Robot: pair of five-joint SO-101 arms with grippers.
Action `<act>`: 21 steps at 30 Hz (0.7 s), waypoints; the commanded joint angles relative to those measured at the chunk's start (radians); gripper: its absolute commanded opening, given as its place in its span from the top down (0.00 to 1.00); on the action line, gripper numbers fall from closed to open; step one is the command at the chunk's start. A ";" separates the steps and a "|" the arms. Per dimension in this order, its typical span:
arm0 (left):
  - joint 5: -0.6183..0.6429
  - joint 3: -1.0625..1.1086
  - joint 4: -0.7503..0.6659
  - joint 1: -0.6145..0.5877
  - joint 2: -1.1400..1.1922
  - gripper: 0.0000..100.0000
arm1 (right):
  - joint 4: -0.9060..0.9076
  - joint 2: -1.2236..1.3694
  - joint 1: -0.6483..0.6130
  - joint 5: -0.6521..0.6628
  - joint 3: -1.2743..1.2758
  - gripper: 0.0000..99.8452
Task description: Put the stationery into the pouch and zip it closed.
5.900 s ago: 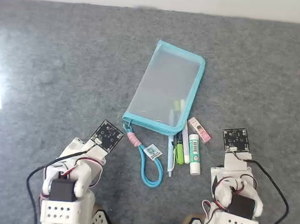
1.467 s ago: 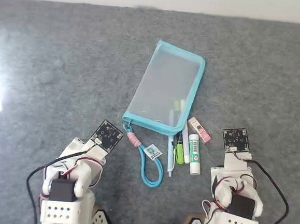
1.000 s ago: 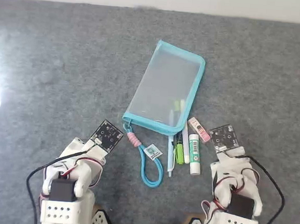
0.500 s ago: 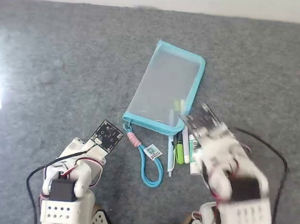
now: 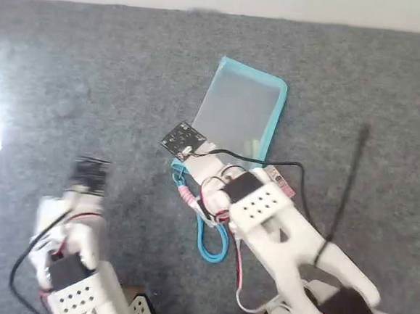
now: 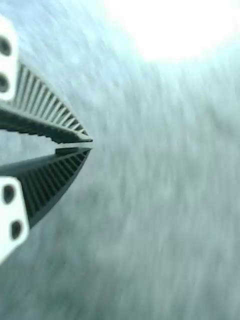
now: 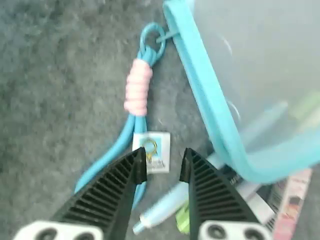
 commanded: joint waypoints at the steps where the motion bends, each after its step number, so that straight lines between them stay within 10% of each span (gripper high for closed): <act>1: 0.112 -0.012 -0.091 -0.190 -0.017 0.99 | -0.082 0.071 -0.036 -0.044 -0.097 0.86; 9: 0.089 -0.010 -0.104 -0.370 -0.015 0.99 | -0.081 0.203 -0.142 -0.106 -0.247 0.71; 21: 0.089 -0.012 -0.078 -0.334 -0.015 0.99 | -0.091 0.404 -0.117 -0.106 -0.290 0.73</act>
